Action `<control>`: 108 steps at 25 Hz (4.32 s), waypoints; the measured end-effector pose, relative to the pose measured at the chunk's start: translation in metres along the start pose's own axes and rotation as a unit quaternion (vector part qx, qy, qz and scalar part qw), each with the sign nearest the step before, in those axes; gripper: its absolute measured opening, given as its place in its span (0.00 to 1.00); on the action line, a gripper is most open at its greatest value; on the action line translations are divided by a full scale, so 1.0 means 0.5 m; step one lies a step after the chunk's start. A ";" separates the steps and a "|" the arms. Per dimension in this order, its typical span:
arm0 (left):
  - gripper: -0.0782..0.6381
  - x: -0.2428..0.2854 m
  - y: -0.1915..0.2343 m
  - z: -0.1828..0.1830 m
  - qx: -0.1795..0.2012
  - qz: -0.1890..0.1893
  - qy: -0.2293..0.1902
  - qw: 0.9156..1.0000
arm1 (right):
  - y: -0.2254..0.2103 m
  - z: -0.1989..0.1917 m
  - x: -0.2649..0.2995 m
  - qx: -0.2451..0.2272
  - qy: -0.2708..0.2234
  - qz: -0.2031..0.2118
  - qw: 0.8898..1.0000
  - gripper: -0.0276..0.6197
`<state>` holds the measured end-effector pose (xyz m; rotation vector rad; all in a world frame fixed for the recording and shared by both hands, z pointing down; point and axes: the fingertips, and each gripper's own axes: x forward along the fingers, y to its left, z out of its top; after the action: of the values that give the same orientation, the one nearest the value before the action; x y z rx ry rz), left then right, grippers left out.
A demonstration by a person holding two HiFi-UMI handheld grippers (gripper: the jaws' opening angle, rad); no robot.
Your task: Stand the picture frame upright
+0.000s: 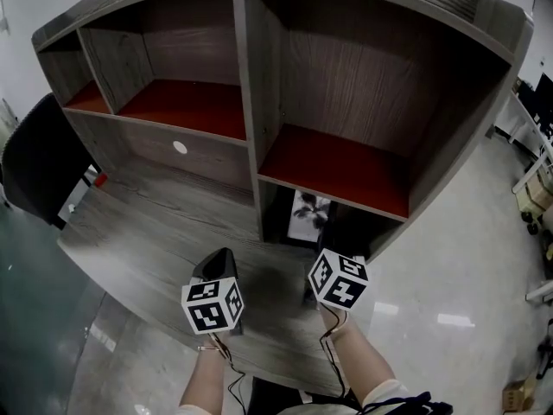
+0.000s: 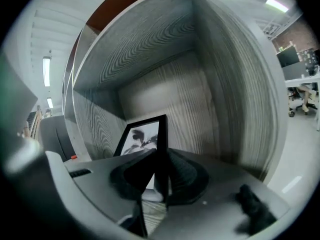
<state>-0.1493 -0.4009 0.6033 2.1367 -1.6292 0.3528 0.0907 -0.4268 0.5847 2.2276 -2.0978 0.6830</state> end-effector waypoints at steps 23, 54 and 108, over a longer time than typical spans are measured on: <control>0.13 0.015 0.027 -0.008 0.010 0.023 -0.003 1.000 | 0.008 -0.037 0.093 -0.055 0.013 -0.004 0.998 0.17; 0.13 -0.069 0.045 -0.015 -0.029 0.041 0.037 0.998 | 0.011 -0.062 0.059 -0.078 0.086 0.007 0.993 0.26; 0.13 -0.484 -0.208 0.026 -0.032 -0.029 0.045 0.998 | 0.068 0.090 -0.532 -0.094 0.104 0.089 0.986 0.16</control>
<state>-0.1177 -0.1787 0.4650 2.0860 -1.5049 0.3679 0.0693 -0.1911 0.4510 1.8058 -2.1719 0.6605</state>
